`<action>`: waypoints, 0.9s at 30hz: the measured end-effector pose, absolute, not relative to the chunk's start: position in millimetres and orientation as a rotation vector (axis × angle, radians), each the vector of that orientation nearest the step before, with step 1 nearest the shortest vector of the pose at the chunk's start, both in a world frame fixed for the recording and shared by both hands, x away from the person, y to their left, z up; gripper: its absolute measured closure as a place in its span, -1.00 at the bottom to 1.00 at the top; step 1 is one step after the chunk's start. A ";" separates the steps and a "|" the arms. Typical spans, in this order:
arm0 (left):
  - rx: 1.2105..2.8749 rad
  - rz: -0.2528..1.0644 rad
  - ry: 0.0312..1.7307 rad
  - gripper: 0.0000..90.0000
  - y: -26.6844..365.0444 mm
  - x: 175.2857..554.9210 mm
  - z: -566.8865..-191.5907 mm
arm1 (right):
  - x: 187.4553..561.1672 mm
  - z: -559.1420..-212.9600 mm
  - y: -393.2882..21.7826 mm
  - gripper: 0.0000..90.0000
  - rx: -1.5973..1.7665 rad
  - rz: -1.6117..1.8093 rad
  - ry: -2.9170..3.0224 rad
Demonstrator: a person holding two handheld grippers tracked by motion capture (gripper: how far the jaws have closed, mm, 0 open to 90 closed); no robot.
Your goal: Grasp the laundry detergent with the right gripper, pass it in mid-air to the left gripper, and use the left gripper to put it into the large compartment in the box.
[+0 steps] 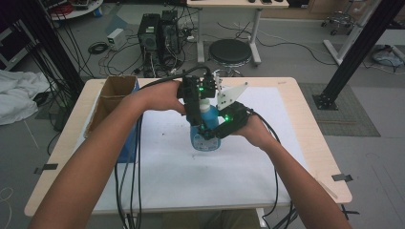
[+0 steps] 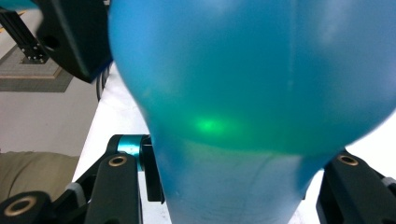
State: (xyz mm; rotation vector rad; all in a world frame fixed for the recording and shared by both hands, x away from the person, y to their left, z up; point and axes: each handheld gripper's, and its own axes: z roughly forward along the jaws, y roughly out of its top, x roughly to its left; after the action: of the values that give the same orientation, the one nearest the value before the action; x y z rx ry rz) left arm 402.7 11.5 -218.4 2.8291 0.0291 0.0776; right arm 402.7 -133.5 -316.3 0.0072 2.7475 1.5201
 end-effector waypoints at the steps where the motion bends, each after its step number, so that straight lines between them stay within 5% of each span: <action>1: 2.832 0.078 0.028 -0.91 11.3 402.7 -218.5 | 402.6 -316.4 -133.6 0.01 0.007 1.520 2.747; 8: 2.837 0.088 0.025 -0.90 10.2 403.2 -219.9 | 403.2 -316.5 -133.5 0.01 0.007 1.525 2.745; 10: 2.839 0.085 -0.004 -0.67 10.6 402.8 -219.2 | 403.2 -316.7 -133.3 0.01 0.010 1.525 2.746; 22: 2.840 0.092 -0.009 -0.66 10.5 402.5 -219.8 | 403.2 -317.2 -132.9 0.01 0.013 1.524 2.749; 27: 2.834 0.067 -0.034 -0.52 9.8 400.9 -219.4 | 402.7 -317.2 -132.7 0.01 0.008 1.519 2.754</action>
State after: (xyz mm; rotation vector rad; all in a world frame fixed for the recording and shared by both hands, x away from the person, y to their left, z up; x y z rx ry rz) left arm 400.9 9.8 -219.4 2.8344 -0.0342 0.0672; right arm 402.7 -132.7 -317.2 0.0075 2.7543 1.5189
